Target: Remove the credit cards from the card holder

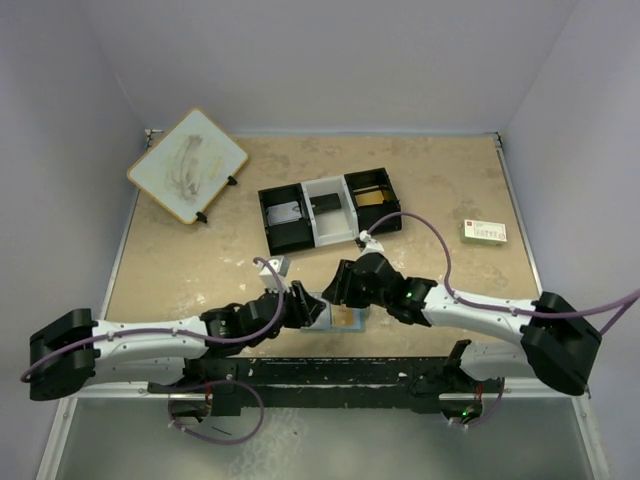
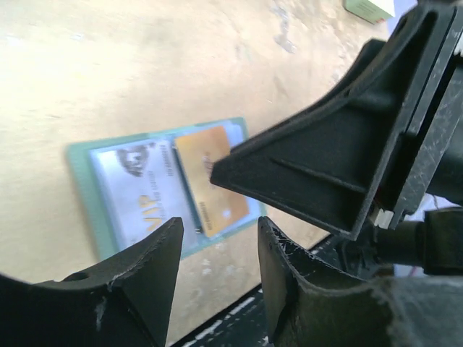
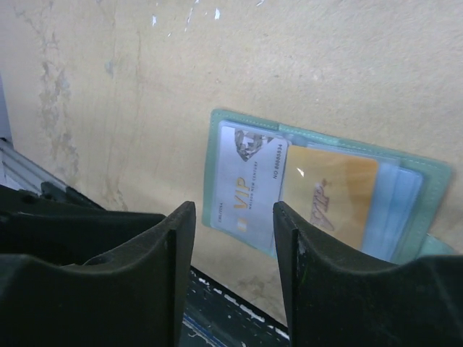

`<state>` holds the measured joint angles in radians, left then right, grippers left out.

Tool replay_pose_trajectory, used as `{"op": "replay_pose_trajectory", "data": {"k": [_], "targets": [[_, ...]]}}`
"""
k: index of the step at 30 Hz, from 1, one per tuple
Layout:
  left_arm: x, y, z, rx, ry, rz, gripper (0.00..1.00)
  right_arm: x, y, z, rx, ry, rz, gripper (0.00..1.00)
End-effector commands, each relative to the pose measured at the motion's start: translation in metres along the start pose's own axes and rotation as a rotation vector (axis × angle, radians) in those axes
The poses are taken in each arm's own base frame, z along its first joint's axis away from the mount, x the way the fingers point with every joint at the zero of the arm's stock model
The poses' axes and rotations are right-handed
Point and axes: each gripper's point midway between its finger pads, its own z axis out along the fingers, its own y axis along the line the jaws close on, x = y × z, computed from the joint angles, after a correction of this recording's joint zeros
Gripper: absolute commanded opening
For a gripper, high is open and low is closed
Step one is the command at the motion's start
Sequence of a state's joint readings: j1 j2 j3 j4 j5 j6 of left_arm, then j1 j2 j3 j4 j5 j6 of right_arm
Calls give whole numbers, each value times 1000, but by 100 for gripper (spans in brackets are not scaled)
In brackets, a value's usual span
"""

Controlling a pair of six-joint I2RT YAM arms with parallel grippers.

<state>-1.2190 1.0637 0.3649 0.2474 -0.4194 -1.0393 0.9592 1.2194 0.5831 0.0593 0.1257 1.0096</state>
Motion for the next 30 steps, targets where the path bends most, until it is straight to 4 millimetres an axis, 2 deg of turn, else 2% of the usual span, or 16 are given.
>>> {"op": "replay_pose_trajectory", "data": {"k": [1, 6, 14, 20, 26, 30], "targets": [[-12, 44, -15, -180, -64, 39, 45, 7, 27, 9, -140, 47, -9, 48], [-17, 59, -19, -267, -77, 64, 46, 14, 34, 21, -192, 67, -10, 45], [-19, 55, -15, -270, -83, 79, 45, 41, 8, 35, -91, 170, 10, 45], [-14, 57, -11, -291, -53, 119, 45, 49, -25, 35, 22, 155, 63, 44], [-12, 50, -7, -265, -41, 128, 45, 49, -33, 33, 41, 141, 80, 44], [-6, 44, -2, -244, -13, 142, 45, 50, -32, 34, 10, 141, 91, 43]]}}
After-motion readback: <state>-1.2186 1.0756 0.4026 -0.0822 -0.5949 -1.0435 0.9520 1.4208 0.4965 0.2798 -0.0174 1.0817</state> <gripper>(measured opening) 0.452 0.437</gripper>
